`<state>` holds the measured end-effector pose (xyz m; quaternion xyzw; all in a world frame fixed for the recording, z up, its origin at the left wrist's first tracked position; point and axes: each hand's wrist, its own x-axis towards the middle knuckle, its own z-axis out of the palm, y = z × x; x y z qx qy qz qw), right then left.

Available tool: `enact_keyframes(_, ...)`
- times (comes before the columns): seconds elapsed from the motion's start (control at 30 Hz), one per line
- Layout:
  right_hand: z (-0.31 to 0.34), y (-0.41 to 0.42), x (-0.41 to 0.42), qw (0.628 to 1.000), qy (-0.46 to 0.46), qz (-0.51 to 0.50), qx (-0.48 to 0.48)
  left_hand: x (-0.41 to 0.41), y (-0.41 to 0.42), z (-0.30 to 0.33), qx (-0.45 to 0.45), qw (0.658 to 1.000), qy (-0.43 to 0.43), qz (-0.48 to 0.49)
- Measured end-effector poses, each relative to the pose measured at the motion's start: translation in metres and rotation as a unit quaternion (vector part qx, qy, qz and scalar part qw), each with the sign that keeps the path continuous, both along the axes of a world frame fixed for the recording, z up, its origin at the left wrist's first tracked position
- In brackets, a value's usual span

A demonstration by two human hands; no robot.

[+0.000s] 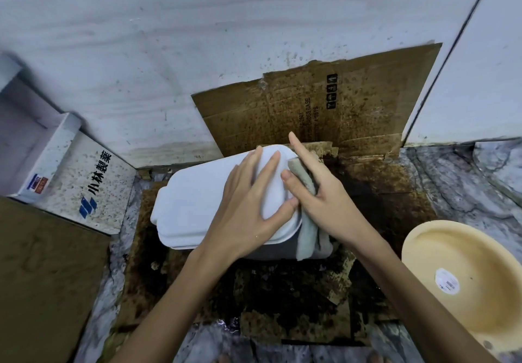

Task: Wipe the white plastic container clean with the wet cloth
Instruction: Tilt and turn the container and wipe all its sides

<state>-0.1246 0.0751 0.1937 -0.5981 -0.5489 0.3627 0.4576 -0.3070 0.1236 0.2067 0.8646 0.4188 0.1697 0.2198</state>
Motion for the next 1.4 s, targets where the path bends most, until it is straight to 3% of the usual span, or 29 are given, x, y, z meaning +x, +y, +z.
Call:
enact_keyframes(0.23, -0.001, 0.013, -0.021, 0.996, 0.088, -0.014, 0.012, -0.019, 0.003, 0.003, -0.004, 1.0, 0.002, 0.023)
enact_keyframes(0.5, -0.008, 0.023, -0.048, 0.993, 0.085, -0.065, 0.044, -0.036, 0.006, 0.011, -0.01, 0.999, -0.009, 0.048)
enact_keyframes(0.67, -0.02, 0.035, -0.087, 0.996, 0.078, -0.043, 0.025, -0.048, 0.01, 0.008, -0.002, 0.998, -0.031, 0.052)
enact_keyframes(0.87, -0.023, 0.042, -0.099, 0.976, 0.19, -0.059, 0.092, -0.069, 0.019, 0.005, 0.035, 0.996, -0.021, 0.078)
enact_keyframes(1.1, -0.049, 0.035, -0.09, 0.993, 0.068, -0.032, 0.091, -0.077, 0.022, 0.003, 0.035, 0.996, -0.013, 0.075)
enact_keyframes(1.27, -0.06, 0.035, -0.097, 0.991, -0.107, -0.025, 0.074, -0.081, 0.026, 0.001, 0.043, 0.996, -0.018, 0.073)
enact_keyframes(1.4, -0.068, 0.037, -0.106, 0.987, -0.131, -0.064, 0.066, -0.086, 0.026, 0.002, 0.041, 0.996, -0.024, 0.076)
